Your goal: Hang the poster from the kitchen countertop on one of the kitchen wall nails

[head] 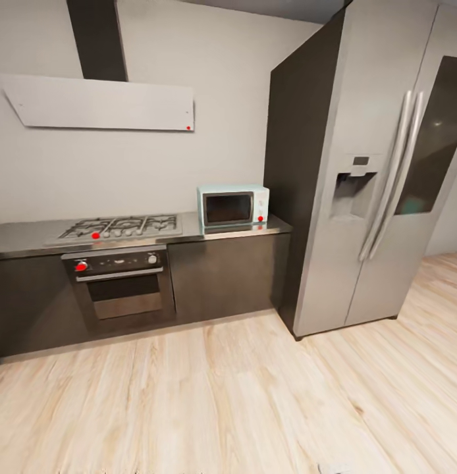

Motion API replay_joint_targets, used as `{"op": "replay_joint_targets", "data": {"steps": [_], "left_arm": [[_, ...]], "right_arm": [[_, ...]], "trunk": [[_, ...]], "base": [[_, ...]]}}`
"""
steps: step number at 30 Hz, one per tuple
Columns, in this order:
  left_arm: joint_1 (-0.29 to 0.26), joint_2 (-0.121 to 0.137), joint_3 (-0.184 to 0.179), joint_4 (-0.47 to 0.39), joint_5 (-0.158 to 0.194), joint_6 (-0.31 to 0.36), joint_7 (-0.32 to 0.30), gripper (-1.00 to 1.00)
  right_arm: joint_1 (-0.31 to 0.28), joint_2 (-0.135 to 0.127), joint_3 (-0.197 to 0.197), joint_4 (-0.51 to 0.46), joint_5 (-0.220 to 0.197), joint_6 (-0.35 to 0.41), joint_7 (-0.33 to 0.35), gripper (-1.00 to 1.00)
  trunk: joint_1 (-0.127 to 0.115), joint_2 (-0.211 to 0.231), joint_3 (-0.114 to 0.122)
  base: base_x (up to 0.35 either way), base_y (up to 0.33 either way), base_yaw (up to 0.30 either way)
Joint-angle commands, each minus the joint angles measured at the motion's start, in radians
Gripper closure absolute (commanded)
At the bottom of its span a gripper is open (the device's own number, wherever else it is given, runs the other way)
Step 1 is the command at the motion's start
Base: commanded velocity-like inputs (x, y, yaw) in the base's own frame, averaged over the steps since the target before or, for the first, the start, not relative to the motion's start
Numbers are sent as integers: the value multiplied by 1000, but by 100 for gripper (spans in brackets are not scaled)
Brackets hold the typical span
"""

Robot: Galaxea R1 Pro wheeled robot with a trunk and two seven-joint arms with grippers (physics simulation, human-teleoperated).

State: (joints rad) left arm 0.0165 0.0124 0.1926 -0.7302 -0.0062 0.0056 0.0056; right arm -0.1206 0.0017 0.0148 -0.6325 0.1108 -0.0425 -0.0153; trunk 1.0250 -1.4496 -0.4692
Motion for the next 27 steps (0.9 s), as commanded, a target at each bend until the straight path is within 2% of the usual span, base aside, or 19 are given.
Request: {"op": "replay_joint_targets", "data": {"steps": [1,27], "left_arm": [[0,0,0,-2,-1,1,1,-100],[0,0,1,-2,-1,1,1,-100]], "right_arm": [[-1,0,0,1,10,-2,-2,-100],[-1,1,-1,1,11,-2,-1,-100]], "trunk": [[0,0,-1],[0,0,-1]], "base": [[0,0,288],[1,-3,286]]}}
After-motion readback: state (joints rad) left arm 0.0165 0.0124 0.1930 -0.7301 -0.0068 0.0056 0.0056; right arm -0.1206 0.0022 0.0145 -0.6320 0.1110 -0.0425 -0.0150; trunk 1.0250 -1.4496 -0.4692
